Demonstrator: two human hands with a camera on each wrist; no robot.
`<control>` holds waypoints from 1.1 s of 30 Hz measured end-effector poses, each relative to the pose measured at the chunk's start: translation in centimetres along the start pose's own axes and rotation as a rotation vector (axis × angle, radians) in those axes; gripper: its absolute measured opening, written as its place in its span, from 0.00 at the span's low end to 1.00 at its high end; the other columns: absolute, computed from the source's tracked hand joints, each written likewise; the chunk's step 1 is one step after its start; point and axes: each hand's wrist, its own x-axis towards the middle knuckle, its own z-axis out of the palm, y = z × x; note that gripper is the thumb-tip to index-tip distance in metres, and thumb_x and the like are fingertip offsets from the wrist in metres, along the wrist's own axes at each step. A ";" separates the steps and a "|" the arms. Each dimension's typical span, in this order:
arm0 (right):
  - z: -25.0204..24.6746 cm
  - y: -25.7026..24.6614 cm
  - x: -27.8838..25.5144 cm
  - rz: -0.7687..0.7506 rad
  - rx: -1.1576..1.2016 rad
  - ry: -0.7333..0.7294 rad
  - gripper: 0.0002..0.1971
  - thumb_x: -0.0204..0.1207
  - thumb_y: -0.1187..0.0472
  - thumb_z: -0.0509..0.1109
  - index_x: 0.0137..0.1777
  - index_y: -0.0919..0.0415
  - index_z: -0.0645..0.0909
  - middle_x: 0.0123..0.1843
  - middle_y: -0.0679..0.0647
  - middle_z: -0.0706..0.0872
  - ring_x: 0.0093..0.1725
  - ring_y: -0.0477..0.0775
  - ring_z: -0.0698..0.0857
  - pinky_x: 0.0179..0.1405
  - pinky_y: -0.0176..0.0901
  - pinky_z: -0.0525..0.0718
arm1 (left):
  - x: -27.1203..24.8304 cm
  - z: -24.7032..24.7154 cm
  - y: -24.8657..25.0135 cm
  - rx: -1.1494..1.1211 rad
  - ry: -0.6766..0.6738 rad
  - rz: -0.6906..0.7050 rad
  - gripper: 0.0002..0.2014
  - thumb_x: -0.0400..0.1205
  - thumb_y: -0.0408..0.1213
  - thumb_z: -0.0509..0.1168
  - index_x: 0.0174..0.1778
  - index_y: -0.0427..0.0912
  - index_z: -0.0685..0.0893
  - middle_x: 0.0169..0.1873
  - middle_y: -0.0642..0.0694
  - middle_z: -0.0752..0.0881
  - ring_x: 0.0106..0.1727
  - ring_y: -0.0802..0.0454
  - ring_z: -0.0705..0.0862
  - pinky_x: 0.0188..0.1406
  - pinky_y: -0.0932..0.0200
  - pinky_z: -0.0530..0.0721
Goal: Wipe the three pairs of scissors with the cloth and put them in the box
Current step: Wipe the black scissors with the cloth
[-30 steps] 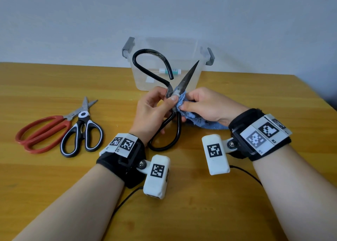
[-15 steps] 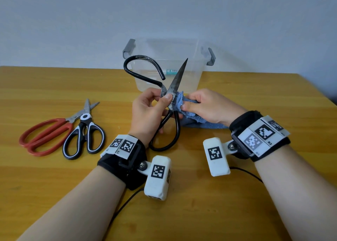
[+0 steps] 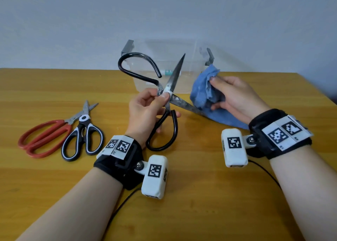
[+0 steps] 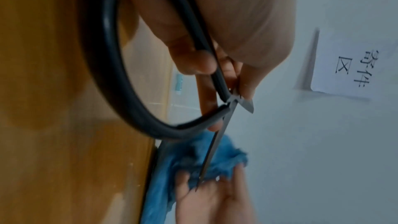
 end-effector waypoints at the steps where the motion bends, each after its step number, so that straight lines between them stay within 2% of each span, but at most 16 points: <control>1: 0.6 -0.6 -0.1 0.007 0.069 -0.054 0.13 0.88 0.58 0.65 0.44 0.58 0.87 0.40 0.55 0.88 0.40 0.55 0.86 0.37 0.52 0.84 | 0.0 0.0 0.1 0.002 -0.019 0.000 0.08 0.88 0.35 0.68 0.45 0.41 0.78 0.35 0.47 0.88 0.39 0.33 0.94 0.09 0.67 0.64; 4: 2.4 -1.2 -0.5 0.053 0.042 -0.293 0.12 0.88 0.62 0.63 0.48 0.61 0.87 0.44 0.59 0.93 0.45 0.57 0.91 0.47 0.51 0.90 | 0.1 -0.2 -0.1 0.001 -0.038 0.010 0.08 0.87 0.34 0.70 0.43 0.43 0.79 0.39 0.43 0.90 0.36 0.34 0.93 0.09 0.67 0.66; 6: 3.6 -0.7 -0.9 0.061 -0.013 -0.408 0.10 0.87 0.63 0.64 0.51 0.61 0.88 0.48 0.68 0.92 0.43 0.55 0.91 0.45 0.46 0.91 | 0.3 -0.3 -0.3 0.020 -0.052 0.030 0.07 0.85 0.37 0.72 0.46 0.40 0.81 0.41 0.31 0.89 0.34 0.37 0.90 0.09 0.66 0.69; 7: 4.2 -0.4 -0.9 0.054 -0.004 -0.420 0.10 0.86 0.63 0.65 0.54 0.61 0.89 0.51 0.74 0.89 0.41 0.55 0.90 0.45 0.47 0.90 | 0.4 -0.4 -0.5 0.030 -0.059 0.038 0.08 0.84 0.38 0.73 0.48 0.39 0.82 0.44 0.25 0.88 0.35 0.36 0.89 0.09 0.66 0.70; 9: 4.8 0.0 -0.9 0.043 0.056 -0.395 0.09 0.86 0.64 0.67 0.56 0.63 0.89 0.57 0.82 0.86 0.40 0.59 0.88 0.45 0.48 0.90 | 0.5 -0.5 -0.7 0.051 -0.080 0.042 0.08 0.83 0.39 0.73 0.49 0.38 0.84 0.48 0.20 0.86 0.36 0.35 0.88 0.09 0.65 0.72; 11: 4.9 0.3 -0.7 0.068 0.138 -0.365 0.08 0.84 0.67 0.68 0.56 0.66 0.89 0.59 0.80 0.86 0.48 0.70 0.86 0.42 0.47 0.90 | 0.4 -0.5 -0.8 0.086 -0.124 0.038 0.07 0.87 0.36 0.71 0.50 0.35 0.84 0.47 0.24 0.89 0.36 0.34 0.92 0.08 0.65 0.72; 14: 4.6 1.2 -0.7 0.126 0.246 -0.336 0.10 0.75 0.66 0.73 0.54 0.69 0.89 0.58 0.77 0.88 0.49 0.75 0.82 0.35 0.50 0.90 | 0.6 -0.4 -1.1 0.169 -0.195 0.022 0.11 0.87 0.38 0.71 0.54 0.30 0.83 0.48 0.28 0.91 0.40 0.23 0.91 0.08 0.64 0.72; 16: 4.5 1.8 -0.8 0.143 0.288 -0.318 0.14 0.71 0.64 0.75 0.54 0.72 0.88 0.57 0.78 0.88 0.47 0.75 0.82 0.31 0.52 0.89 | 0.6 -0.4 -1.2 0.210 -0.234 0.008 0.12 0.86 0.39 0.72 0.53 0.31 0.83 0.50 0.25 0.89 0.41 0.22 0.91 0.08 0.63 0.71; 19: 4.7 2.1 -0.9 0.154 0.322 -0.246 0.10 0.76 0.67 0.74 0.54 0.73 0.88 0.50 0.72 0.90 0.43 0.72 0.86 0.26 0.52 0.87 | 0.6 -0.3 -1.1 0.266 -0.258 -0.008 0.09 0.86 0.39 0.72 0.51 0.36 0.83 0.51 0.22 0.86 0.40 0.31 0.93 0.08 0.63 0.71; 22: 5.1 2.1 -0.9 0.179 0.348 -0.186 0.10 0.78 0.68 0.73 0.55 0.75 0.87 0.48 0.71 0.90 0.40 0.70 0.87 0.23 0.52 0.85 | 0.7 -0.3 -1.1 0.306 -0.254 -0.001 0.09 0.85 0.40 0.73 0.50 0.38 0.83 0.50 0.21 0.85 0.39 0.28 0.92 0.10 0.63 0.72; 27: 5.4 2.1 -1.0 0.204 0.414 -0.110 0.09 0.79 0.68 0.73 0.53 0.75 0.87 0.46 0.71 0.90 0.37 0.68 0.87 0.21 0.51 0.85 | 0.6 -0.2 -1.1 0.320 -0.244 -0.010 0.08 0.85 0.39 0.73 0.49 0.38 0.82 0.51 0.22 0.84 0.38 0.33 0.94 0.09 0.63 0.72; 29: 5.4 2.2 -0.8 0.209 0.438 -0.064 0.06 0.80 0.68 0.73 0.51 0.72 0.87 0.45 0.69 0.91 0.38 0.66 0.88 0.23 0.52 0.86 | 0.6 -0.2 -1.1 0.311 -0.244 -0.018 0.08 0.85 0.38 0.73 0.48 0.39 0.81 0.50 0.26 0.84 0.38 0.36 0.95 0.08 0.64 0.71; 31: 5.4 2.3 -0.5 0.204 0.457 -0.023 0.05 0.80 0.67 0.73 0.49 0.69 0.88 0.43 0.67 0.92 0.38 0.65 0.90 0.30 0.54 0.89 | 0.6 -0.1 -1.1 0.313 -0.246 -0.026 0.07 0.86 0.37 0.72 0.48 0.38 0.81 0.47 0.33 0.82 0.38 0.38 0.95 0.08 0.63 0.71; 33: 5.3 2.4 -0.3 0.205 0.483 0.003 0.05 0.80 0.67 0.73 0.48 0.69 0.87 0.42 0.66 0.92 0.38 0.64 0.91 0.36 0.58 0.90 | 0.5 0.0 -1.1 0.312 -0.249 -0.028 0.07 0.86 0.36 0.72 0.48 0.37 0.82 0.45 0.36 0.80 0.38 0.38 0.95 0.08 0.63 0.71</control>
